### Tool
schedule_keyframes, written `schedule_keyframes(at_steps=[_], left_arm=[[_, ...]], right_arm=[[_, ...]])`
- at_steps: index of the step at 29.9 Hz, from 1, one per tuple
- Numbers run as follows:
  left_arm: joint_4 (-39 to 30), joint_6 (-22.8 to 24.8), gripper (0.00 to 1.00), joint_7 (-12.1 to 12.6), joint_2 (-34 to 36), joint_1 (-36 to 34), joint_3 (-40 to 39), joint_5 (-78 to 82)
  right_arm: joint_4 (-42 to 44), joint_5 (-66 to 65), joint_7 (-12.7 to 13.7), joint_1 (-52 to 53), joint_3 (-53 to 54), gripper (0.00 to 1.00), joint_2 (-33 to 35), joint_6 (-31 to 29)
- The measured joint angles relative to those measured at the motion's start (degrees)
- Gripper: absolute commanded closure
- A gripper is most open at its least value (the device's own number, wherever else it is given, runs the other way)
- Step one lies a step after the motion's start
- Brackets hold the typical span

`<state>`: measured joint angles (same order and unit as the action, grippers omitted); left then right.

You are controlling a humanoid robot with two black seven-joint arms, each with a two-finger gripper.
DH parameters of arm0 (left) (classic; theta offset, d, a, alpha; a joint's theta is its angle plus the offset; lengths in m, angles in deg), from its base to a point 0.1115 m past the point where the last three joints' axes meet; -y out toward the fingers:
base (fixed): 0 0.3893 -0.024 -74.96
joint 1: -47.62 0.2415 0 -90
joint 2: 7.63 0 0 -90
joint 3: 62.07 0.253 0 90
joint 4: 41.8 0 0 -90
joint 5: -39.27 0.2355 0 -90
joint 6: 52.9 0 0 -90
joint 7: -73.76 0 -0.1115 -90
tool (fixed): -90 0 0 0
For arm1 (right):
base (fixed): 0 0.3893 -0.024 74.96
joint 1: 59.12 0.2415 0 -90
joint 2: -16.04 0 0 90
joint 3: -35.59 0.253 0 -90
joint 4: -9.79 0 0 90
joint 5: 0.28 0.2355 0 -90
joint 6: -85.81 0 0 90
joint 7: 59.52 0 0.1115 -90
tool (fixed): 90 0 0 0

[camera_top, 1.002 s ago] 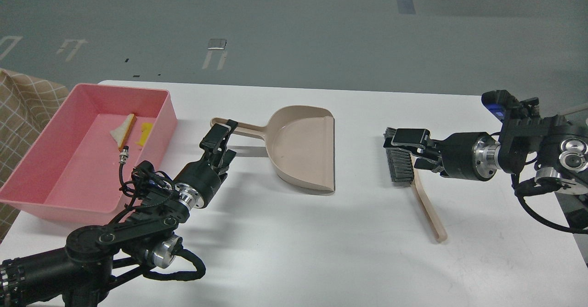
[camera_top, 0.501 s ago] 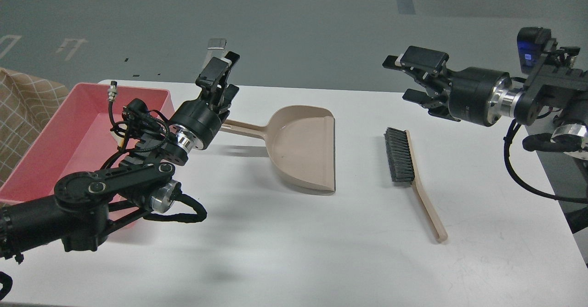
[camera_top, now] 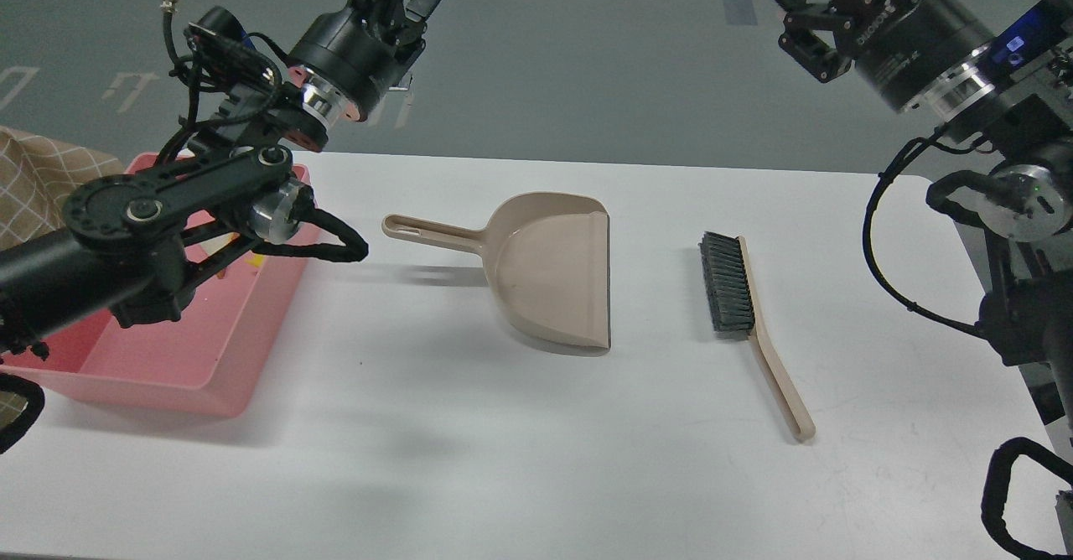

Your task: Sweep and dump garbage into bin

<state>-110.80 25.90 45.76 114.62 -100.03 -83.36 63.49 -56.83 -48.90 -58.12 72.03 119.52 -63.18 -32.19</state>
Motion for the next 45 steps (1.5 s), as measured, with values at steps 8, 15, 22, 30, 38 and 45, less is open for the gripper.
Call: schedule_keyframes(at_steps=[8, 15, 22, 30, 38, 45], left_arm=[[13.0, 17.8, 0.02, 0.0, -5.0, 0.2, -10.3, -0.6], [20.4, 25.4, 0.02, 0.0, -7.7, 0.3, -12.4, -0.6], [21.9, 29.3, 0.02, 0.0, -8.6, 1.8, -12.3, -0.7], [20.6, 33.2, 0.02, 0.0, -8.5, 5.2, -12.3, -0.8], [16.2, 32.8, 0.02, 0.0, -8.1, 9.3, -14.6, -0.4], [13.1, 32.1, 0.02, 0.0, -6.9, 10.5, -15.0, -0.4]], right_arm=[[14.5, 18.1, 0.8, 6.6, 0.3, 0.0, -1.5, 0.0], [29.9, 31.1, 12.9, 11.3, -1.3, 0.01, -4.3, 0.0], [36.4, 33.4, 17.4, 12.0, -3.7, 0.01, -4.9, 0.0], [34.5, 33.9, 18.0, 9.5, -9.1, 0.01, -4.8, 0.0], [17.5, 38.7, 22.2, 3.6, -9.5, 0.01, -1.7, 0.0], [13.0, 41.9, 26.4, 1.4, -9.6, 0.01, 0.0, 0.0]])
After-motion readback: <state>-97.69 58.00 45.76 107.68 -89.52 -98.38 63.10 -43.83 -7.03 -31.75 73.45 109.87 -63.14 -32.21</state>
